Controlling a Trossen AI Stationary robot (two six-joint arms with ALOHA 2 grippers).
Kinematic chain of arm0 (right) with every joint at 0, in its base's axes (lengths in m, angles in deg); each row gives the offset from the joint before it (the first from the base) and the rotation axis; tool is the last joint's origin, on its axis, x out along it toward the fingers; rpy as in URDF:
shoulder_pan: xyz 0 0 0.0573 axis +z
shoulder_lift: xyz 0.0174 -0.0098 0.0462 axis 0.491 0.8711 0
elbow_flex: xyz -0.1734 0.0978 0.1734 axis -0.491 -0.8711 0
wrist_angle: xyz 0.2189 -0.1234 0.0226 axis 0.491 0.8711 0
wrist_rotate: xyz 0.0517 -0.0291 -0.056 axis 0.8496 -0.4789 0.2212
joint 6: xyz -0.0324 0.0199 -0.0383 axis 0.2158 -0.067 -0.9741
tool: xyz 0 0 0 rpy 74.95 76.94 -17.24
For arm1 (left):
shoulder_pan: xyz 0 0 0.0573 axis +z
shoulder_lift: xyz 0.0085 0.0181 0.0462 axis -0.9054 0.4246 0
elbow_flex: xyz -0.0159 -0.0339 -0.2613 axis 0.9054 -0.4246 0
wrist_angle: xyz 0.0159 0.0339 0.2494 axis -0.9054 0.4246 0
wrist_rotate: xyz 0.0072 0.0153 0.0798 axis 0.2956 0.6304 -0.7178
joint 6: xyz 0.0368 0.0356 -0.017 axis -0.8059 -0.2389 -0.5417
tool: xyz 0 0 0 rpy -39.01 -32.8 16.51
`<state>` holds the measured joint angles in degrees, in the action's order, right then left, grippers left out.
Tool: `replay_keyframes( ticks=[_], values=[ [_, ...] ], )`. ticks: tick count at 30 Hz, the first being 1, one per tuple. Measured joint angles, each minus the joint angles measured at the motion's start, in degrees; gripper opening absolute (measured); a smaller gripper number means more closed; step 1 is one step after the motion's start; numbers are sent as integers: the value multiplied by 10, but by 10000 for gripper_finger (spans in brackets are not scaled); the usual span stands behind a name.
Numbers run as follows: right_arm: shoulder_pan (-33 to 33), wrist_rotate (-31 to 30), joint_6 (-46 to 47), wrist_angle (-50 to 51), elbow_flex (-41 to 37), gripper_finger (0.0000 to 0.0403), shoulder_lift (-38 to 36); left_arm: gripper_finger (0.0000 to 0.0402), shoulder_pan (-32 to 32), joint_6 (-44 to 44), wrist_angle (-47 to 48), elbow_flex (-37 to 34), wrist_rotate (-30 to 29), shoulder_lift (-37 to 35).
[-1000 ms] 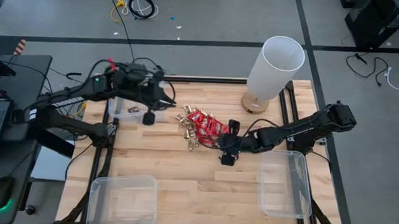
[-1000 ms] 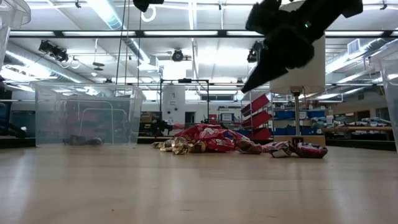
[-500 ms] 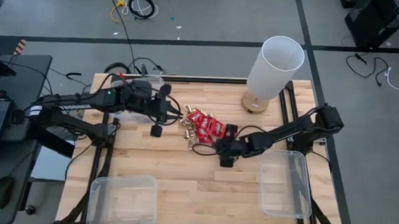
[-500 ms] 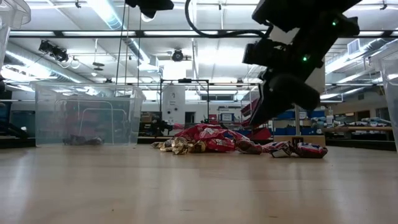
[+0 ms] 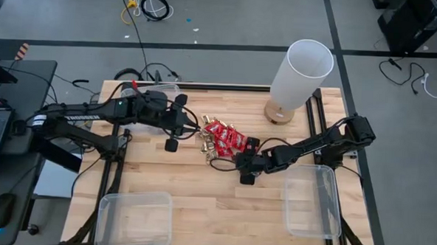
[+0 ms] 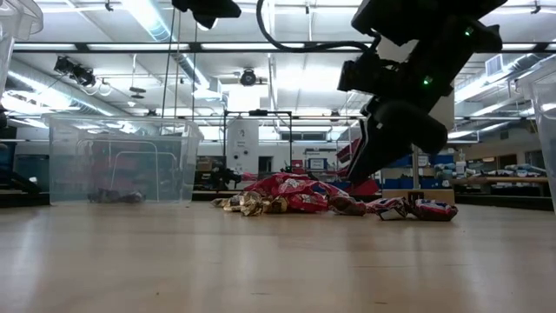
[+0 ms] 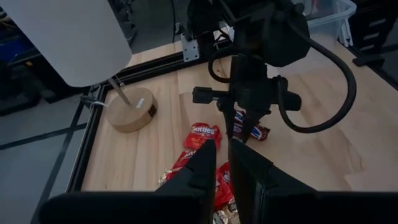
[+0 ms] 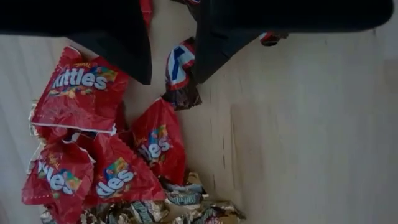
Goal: Sort candy
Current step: Put the brown chocolate into the top left transparent bin
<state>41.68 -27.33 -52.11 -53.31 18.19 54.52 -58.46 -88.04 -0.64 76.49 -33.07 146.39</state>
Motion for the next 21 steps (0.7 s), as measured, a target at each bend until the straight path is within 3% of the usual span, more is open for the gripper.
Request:
replay_keyframes(
  ticks=[9, 21],
  values=[
    [0, 3, 30, -4, 0, 127, 37, 47, -2, 1, 12, 0, 0, 0],
    [0, -6, 58, -8, 0, 108, 56, 47, -2, 4, 12, 0, 1, 0]
  ],
)
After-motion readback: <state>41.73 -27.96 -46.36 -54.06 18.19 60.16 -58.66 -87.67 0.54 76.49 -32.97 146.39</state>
